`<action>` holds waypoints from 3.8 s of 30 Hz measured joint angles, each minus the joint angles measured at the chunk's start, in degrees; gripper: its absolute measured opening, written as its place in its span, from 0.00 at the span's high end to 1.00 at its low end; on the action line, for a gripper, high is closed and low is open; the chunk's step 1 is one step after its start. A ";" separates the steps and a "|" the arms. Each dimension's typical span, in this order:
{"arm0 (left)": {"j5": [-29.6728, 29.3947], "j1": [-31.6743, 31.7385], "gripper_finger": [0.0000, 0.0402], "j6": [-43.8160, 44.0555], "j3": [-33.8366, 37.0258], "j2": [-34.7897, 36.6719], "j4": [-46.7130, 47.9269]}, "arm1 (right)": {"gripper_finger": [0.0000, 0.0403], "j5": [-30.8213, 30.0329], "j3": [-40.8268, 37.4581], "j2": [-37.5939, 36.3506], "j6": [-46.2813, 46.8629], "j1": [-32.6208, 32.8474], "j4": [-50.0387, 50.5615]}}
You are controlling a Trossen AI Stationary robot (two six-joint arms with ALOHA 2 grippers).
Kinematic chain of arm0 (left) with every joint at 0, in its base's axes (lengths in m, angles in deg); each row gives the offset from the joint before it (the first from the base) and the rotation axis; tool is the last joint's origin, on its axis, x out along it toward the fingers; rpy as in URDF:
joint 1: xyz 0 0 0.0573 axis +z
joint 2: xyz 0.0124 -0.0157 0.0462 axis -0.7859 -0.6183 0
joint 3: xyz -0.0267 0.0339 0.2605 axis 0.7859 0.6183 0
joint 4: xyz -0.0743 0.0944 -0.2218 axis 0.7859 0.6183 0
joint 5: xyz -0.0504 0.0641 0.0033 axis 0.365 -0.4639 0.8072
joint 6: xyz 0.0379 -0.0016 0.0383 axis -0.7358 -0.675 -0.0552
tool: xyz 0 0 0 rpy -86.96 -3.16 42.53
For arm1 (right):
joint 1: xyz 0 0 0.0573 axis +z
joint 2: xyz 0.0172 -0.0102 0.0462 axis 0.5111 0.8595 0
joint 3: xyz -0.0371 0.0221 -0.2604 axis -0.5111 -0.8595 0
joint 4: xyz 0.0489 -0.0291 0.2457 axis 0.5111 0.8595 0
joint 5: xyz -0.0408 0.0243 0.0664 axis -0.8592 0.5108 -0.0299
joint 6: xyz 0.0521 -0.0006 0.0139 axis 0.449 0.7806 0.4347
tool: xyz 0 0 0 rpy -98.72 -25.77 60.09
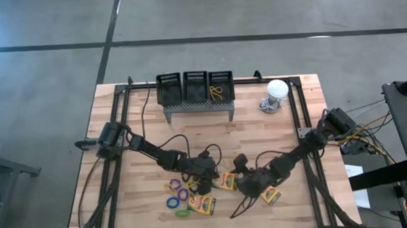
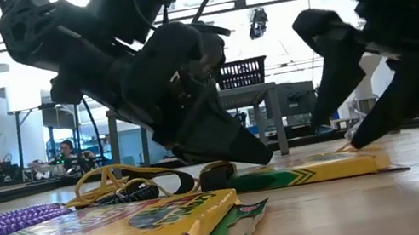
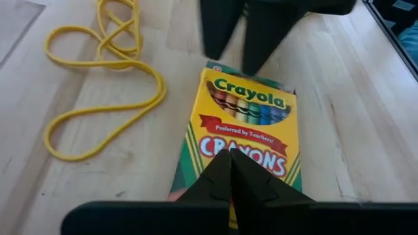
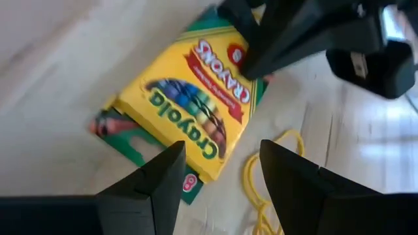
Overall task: Pick & Place Office Desk Supplies
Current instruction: Put the crayon box into the middle black basket on the shelf
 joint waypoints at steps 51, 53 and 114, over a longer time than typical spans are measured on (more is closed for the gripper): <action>-2.88 -2.42 0.99 0.46 7.19 5.77 4.55 | 0.52 8.03 -0.69 -1.80 7.51 -7.60 -2.55; -3.04 -2.42 0.99 0.46 7.19 5.77 4.49 | 0.52 8.00 -0.34 -2.34 7.47 -7.59 -2.60; -24.02 -5.62 0.99 -4.98 7.15 17.97 12.67 | 0.36 5.26 5.96 -3.89 -21.88 -5.92 -5.32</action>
